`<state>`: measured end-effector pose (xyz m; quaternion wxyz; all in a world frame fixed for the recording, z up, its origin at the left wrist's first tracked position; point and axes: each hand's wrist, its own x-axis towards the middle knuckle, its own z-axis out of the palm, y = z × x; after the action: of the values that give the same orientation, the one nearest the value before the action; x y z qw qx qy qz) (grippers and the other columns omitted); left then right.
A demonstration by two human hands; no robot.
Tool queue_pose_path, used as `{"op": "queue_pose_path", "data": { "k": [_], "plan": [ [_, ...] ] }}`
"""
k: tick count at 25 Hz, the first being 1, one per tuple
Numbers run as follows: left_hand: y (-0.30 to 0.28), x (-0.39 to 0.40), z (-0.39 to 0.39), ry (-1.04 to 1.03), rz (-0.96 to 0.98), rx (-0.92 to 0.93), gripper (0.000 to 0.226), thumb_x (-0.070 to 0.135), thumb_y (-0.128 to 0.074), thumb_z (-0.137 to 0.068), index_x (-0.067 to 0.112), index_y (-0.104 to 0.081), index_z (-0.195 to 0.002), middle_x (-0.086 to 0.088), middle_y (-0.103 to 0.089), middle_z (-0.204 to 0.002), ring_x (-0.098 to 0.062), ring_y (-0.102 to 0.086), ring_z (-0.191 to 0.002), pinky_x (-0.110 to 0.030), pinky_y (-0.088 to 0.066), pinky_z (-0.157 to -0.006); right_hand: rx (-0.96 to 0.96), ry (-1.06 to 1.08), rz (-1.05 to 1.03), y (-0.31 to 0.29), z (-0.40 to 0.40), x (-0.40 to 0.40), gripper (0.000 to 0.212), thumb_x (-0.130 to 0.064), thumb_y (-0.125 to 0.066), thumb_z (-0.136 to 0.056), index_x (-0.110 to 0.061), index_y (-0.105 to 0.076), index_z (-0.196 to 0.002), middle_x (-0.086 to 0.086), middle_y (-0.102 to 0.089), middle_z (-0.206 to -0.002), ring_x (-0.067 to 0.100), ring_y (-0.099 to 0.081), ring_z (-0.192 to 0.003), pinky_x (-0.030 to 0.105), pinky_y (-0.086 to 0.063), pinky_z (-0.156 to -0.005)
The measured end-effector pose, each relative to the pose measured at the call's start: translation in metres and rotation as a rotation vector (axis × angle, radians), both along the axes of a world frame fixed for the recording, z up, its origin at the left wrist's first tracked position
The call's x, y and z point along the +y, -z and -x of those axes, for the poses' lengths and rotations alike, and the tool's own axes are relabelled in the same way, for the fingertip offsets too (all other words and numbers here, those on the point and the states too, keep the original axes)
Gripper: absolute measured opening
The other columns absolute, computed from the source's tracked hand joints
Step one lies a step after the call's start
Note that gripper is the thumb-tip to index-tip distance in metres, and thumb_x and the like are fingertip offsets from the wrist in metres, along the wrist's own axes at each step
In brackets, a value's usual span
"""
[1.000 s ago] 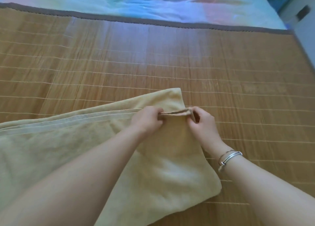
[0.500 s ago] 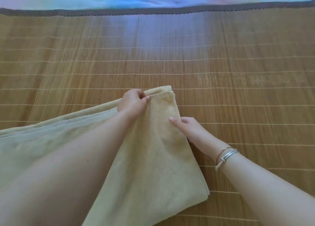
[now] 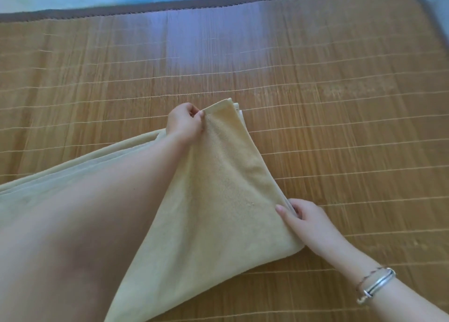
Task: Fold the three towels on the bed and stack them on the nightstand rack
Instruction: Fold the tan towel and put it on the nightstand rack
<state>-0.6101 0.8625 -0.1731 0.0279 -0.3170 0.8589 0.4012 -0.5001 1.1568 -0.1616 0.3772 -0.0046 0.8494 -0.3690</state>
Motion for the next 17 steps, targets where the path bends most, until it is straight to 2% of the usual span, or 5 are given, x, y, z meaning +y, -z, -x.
{"op": "queue_pose_path", "data": {
  "k": [3, 7, 12, 15, 17],
  "plan": [
    [0.015, 0.038, 0.007, 0.124, 0.036, -0.066, 0.022, 0.024, -0.056, -0.094, 0.012, -0.056, -0.112, -0.006, -0.054, -0.122, -0.018, -0.056, -0.101, -0.027, -0.044, -0.090, 0.111, 0.063, -0.197, 0.002, -0.009, 0.017, 0.039, -0.046, -0.049, -0.093, -0.015, -0.051, -0.069, -0.005, -0.053, -0.061, 0.013, -0.048, -0.054, 0.027, -0.036, -0.052],
    [0.018, 0.063, -0.016, 0.358, 0.042, 0.063, 0.060, 0.008, -0.058, -0.086, 0.017, -0.032, -0.139, -0.005, -0.023, -0.147, -0.026, -0.047, -0.119, -0.038, -0.039, -0.107, 0.308, -0.014, -0.446, -0.001, -0.022, 0.015, 0.022, -0.039, -0.048, -0.094, -0.019, -0.043, -0.103, -0.003, -0.061, -0.077, 0.015, -0.058, -0.061, 0.029, -0.046, -0.050],
    [0.004, 0.045, -0.098, 0.685, 0.216, 0.074, 0.066, 0.016, -0.059, -0.088, 0.019, -0.029, -0.146, 0.003, -0.015, -0.159, -0.021, -0.023, -0.143, -0.035, -0.019, -0.117, 0.784, -0.301, -0.569, 0.001, -0.031, -0.008, 0.080, 0.000, -0.071, -0.066, -0.017, -0.036, -0.135, 0.008, -0.046, -0.124, 0.028, -0.048, -0.103, 0.041, -0.049, -0.083],
    [0.006, 0.018, -0.170, 0.671, 0.307, -0.046, 0.062, 0.035, -0.050, -0.095, 0.024, -0.024, -0.150, 0.007, -0.009, -0.161, -0.018, -0.010, -0.148, -0.043, -0.009, -0.120, 0.723, -0.604, -0.432, -0.012, -0.038, -0.041, 0.074, -0.005, -0.061, -0.076, -0.023, -0.031, -0.142, 0.005, -0.023, -0.151, 0.026, -0.020, -0.135, 0.043, -0.022, -0.113],
    [0.009, -0.005, -0.226, 0.601, 0.335, -0.143, 0.068, 0.053, -0.039, -0.093, 0.030, -0.013, -0.152, 0.011, 0.001, -0.161, -0.016, 0.003, -0.149, -0.046, -0.005, -0.120, 0.631, -0.807, -0.282, -0.016, -0.056, -0.065, 0.073, -0.016, -0.051, -0.083, -0.025, -0.021, -0.149, 0.002, -0.008, -0.159, 0.022, -0.005, -0.145, 0.039, -0.002, -0.117]
  ]
}}
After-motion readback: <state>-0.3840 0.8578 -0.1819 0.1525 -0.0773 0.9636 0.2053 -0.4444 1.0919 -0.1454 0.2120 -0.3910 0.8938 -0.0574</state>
